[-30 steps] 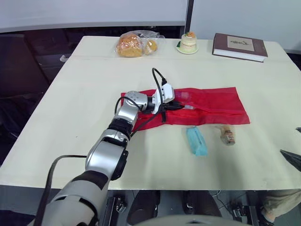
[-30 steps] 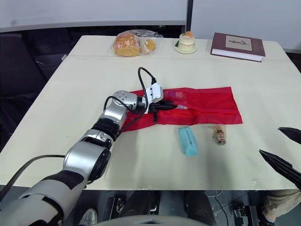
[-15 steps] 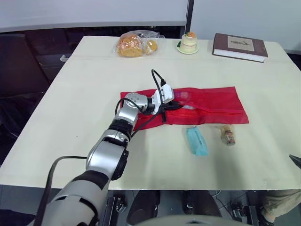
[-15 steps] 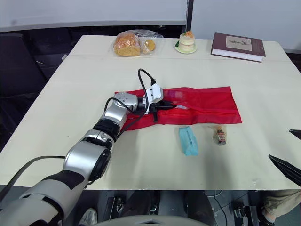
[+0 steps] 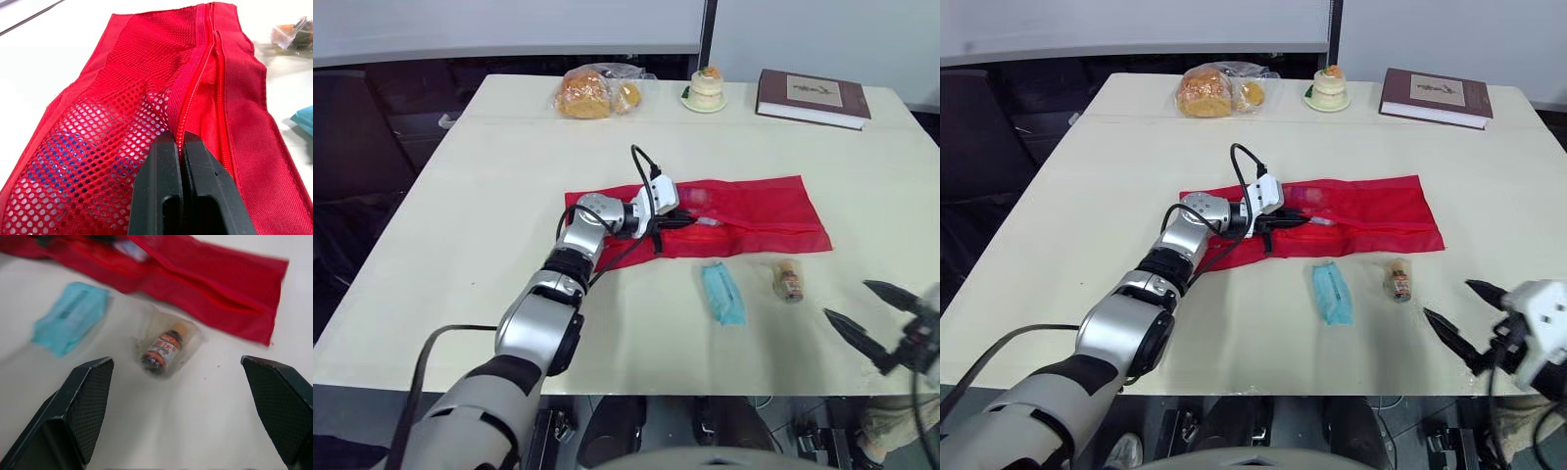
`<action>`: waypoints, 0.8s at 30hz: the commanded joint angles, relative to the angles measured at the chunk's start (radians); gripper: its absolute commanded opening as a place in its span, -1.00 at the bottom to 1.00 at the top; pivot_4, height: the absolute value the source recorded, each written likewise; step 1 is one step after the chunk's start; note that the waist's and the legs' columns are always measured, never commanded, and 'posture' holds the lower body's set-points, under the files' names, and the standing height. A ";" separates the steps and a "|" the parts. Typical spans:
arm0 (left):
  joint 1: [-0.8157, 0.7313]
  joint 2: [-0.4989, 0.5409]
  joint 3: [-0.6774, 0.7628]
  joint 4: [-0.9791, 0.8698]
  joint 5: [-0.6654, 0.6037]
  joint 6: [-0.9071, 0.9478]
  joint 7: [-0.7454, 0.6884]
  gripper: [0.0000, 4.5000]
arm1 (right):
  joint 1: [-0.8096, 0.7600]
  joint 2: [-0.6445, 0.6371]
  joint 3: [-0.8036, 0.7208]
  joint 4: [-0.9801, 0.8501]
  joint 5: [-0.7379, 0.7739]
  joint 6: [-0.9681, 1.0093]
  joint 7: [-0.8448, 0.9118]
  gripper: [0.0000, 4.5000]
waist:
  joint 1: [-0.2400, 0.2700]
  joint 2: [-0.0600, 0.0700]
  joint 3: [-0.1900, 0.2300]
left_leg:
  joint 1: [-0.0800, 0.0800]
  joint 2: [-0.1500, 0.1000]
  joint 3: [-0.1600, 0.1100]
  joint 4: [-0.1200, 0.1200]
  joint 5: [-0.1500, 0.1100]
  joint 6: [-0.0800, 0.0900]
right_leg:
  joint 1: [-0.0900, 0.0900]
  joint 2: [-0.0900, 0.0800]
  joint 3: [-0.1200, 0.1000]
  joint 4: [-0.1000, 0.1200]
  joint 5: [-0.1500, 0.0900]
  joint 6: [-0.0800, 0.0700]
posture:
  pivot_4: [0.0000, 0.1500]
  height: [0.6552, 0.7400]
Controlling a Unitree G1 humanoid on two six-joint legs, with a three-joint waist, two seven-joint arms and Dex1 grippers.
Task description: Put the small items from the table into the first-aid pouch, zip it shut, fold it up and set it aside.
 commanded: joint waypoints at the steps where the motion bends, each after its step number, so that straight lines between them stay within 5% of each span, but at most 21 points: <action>1: 0.014 -0.006 0.007 -0.068 -0.018 0.009 -0.012 -1.00 | -0.055 0.017 0.071 0.016 -0.034 0.073 -0.105 0.98 | 0.000 0.000 0.000 | 0.000 0.000 0.000 0.000 0.000 0.000 | 0.000 0.000 0.000 0.000 0.000 0.000 | 1.00 0.74; 15: 0.032 -0.012 0.009 -0.121 -0.025 0.046 -0.016 -1.00 | -0.205 0.201 0.264 0.068 -0.073 0.161 -0.318 0.98 | -0.001 0.000 0.000 | 0.000 -0.001 0.000 0.000 0.000 0.000 | 0.000 0.001 0.000 0.001 0.000 0.000 | 1.00 0.74; 18: 0.028 -0.014 0.009 -0.118 -0.024 0.046 -0.016 -1.00 | -0.211 0.201 0.269 0.074 -0.085 0.151 -0.319 0.30 | -0.001 0.000 0.000 | 0.000 -0.001 -0.001 0.001 0.000 0.000 | 0.000 0.001 0.000 0.001 0.000 0.000 | 1.00 0.74; 24: 0.027 -0.014 0.009 -0.117 -0.023 0.043 -0.020 -1.00 | -0.218 0.183 0.268 0.073 -0.110 0.128 -0.312 -0.63 | -0.001 0.000 0.000 | 0.000 -0.001 -0.001 0.001 0.000 0.000 | 0.000 0.001 0.000 0.002 0.000 0.000 | 1.00 0.74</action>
